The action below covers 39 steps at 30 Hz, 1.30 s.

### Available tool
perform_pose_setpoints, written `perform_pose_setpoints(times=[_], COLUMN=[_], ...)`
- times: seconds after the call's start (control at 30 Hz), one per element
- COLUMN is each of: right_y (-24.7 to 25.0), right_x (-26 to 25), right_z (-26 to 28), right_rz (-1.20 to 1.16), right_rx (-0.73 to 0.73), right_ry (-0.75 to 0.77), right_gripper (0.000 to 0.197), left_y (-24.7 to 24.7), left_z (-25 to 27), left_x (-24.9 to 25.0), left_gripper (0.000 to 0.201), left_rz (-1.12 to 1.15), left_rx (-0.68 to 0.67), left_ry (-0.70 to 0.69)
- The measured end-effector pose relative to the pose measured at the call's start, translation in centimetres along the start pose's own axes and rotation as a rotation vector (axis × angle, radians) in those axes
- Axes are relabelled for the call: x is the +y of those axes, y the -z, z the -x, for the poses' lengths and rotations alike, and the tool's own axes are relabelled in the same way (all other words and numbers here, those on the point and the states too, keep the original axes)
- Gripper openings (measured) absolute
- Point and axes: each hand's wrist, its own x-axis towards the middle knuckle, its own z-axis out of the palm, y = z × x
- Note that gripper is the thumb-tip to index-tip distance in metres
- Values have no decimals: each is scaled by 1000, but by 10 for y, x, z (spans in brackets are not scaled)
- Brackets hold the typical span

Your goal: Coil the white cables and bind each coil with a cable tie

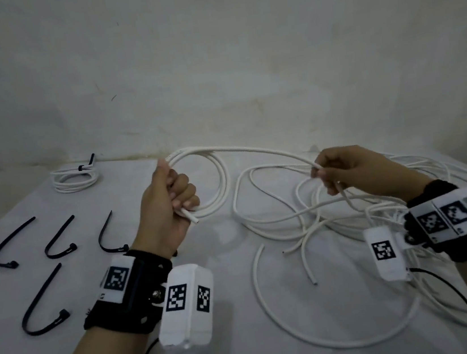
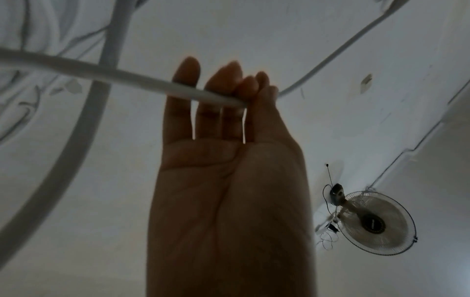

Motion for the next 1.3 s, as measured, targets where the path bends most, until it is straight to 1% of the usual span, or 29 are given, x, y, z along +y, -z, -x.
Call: perform_pose_setpoints(times=[0.07, 0.1, 0.13, 0.2, 0.27, 0.3, 0.33, 0.43, 0.47, 0.5, 0.53, 0.6, 0.63, 0.67, 0.73, 0.8, 0.83, 0.93, 1.0, 1.03, 1.13, 1.3], right_y=[9, 12, 13, 8, -3, -7, -9, -6, -6, -7, -11, -18, -22, -24, -25, -27, -30, -44, -52, -55, -64, -80], right_x=[0, -1, -2, 1, 5, 6, 6, 0, -3, -5, -5, 0, 4, 10, 15, 13, 11, 0, -11, -20, -42, -68], right_z=[1, 1, 1, 3, 7, 7, 7, 1, -1, -1, 0, 4, 7, 8, 9, 9, 8, 11, 13, 15, 18, 16], right_rz=[4, -17, -41, -40, 23, 54, 72, 78, 71, 51, 27, 41, 78, 116, 180, 335, 436, 751, 890, 925, 942, 830], right_rx=[165, 228, 256, 220, 149, 145, 177, 340, 342, 297, 221, 71, 33, 37, 116, 160, 142, 47, 62, 76, 76, 53], right_ry=[77, 110, 132, 151, 140, 136, 141, 198, 210, 213, 205, 154, 128, 115, 131, 200, 256, 459, 592, 653, 801, 878], right_gripper=[15, 16, 18, 21, 23, 22, 21, 25, 25, 24, 24, 31, 35, 38, 37, 30, 28, 41, 48, 49, 40, 37], left_y=[0, 0, 0, 2, 3, 5, 6, 6, 5, 4, 4, 5, 7, 8, 9, 9, 8, 5, 4, 2, -2, -11], left_z=[-1, -1, -1, -1, -2, -3, -4, -4, -4, -4, -4, -5, -6, -6, -7, -7, -7, -5, -4, -3, 0, 6], left_x=[-3, -4, -5, -3, -1, 0, 0, -3, -4, -3, -1, 4, 6, 7, 7, 5, 5, 4, 1, -1, -8, -21], left_gripper=[43, 44, 45, 47, 48, 47, 46, 44, 44, 43, 43, 41, 41, 41, 41, 41, 42, 41, 40, 40, 39, 39], left_rz=[34, 56, 80, 121, 134, 123, 103, 71, 79, 97, 121, 176, 197, 209, 217, 201, 177, 79, 16, -17, -82, -154], left_rx=[-1, 0, 3, 14, 23, 25, 24, 1, -6, -7, -6, 6, 14, 21, 37, 59, 71, 93, 95, 93, 68, -2], left_ry=[1, 3, 2, -7, -17, -19, -17, -7, -13, -26, -45, -88, -105, -119, -136, -157, -176, -223, -231, -231, -223, -193])
